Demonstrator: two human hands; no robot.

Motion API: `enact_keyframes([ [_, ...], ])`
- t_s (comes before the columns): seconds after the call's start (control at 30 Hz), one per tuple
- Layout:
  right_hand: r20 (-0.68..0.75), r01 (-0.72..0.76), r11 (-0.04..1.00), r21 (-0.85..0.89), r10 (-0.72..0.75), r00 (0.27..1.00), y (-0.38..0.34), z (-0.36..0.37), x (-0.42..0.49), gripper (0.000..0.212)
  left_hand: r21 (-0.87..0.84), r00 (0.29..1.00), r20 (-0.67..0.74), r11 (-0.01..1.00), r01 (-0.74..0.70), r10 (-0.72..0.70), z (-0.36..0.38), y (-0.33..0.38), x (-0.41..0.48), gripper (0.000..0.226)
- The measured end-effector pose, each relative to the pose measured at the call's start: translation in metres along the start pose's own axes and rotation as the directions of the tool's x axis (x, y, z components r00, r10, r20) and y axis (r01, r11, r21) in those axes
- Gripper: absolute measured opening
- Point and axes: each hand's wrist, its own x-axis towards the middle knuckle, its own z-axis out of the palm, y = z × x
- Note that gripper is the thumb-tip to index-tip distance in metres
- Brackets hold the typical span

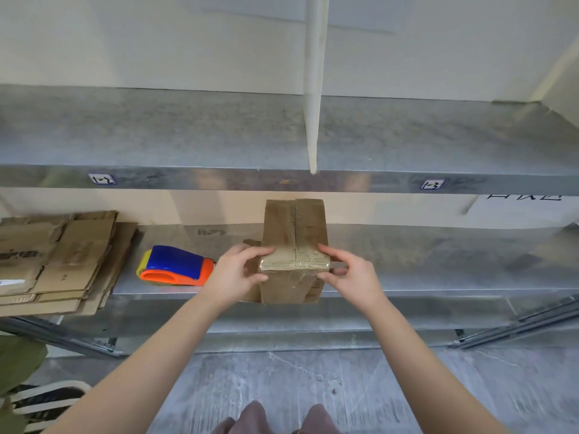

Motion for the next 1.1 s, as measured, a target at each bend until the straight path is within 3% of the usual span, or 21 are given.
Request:
enact_keyframes([
  [0.13,0.029,-0.061,0.974,0.22,0.056,0.998,0.008,0.009,0.001,0.047,-0.321,0.999,0.005,0.946,0.049,-0.051,0.013,0.003,-0.009,0.052],
  [0.23,-0.098,-0.039,0.979,0.201,0.06,0.993,0.008,0.019,0.002,0.047,-0.218,0.995,-0.081,0.975,0.039,-0.058,0.026,0.01,-0.01,0.053],
  [0.37,-0.142,-0.05,0.999,0.01,0.05,0.989,0.002,0.046,-0.019,0.061,-0.058,0.993,0.004,0.991,0.116,-0.116,0.05,0.021,-0.018,0.068],
  [0.47,-0.124,-0.054,0.998,0.016,0.056,0.991,0.001,0.052,-0.019,0.059,-0.107,0.992,0.022,0.987,0.123,-0.121,0.046,0.023,-0.018,0.064],
  [0.6,-0.161,-0.004,0.999,0.032,0.009,0.987,0.003,0.035,-0.006,0.054,-0.342,0.971,0.024,0.911,0.231,-0.237,0.016,0.022,-0.006,0.054],
  [0.73,-0.106,-0.089,0.966,0.243,0.118,0.987,-0.002,0.031,-0.002,0.051,-0.393,0.96,0.076,0.877,0.277,-0.269,0.009,0.025,0.006,0.062],
  [0.87,-0.029,-0.188,0.921,0.342,0.21,0.977,0.001,0.023,0.0,0.074,-0.467,0.941,0.119,0.819,0.334,-0.316,0.015,0.018,0.002,0.08],
  [1.0,0.072,-0.235,0.885,0.403,0.225,0.972,0.008,0.022,-0.007,0.077,-0.546,0.933,0.167,0.758,0.357,-0.319,0.019,0.019,-0.008,0.074],
  [1.1,0.102,-0.224,0.854,0.47,0.199,0.975,0.005,0.017,-0.01,0.076,-0.604,0.935,0.196,0.715,0.352,-0.295,0.018,0.025,-0.009,0.086],
])
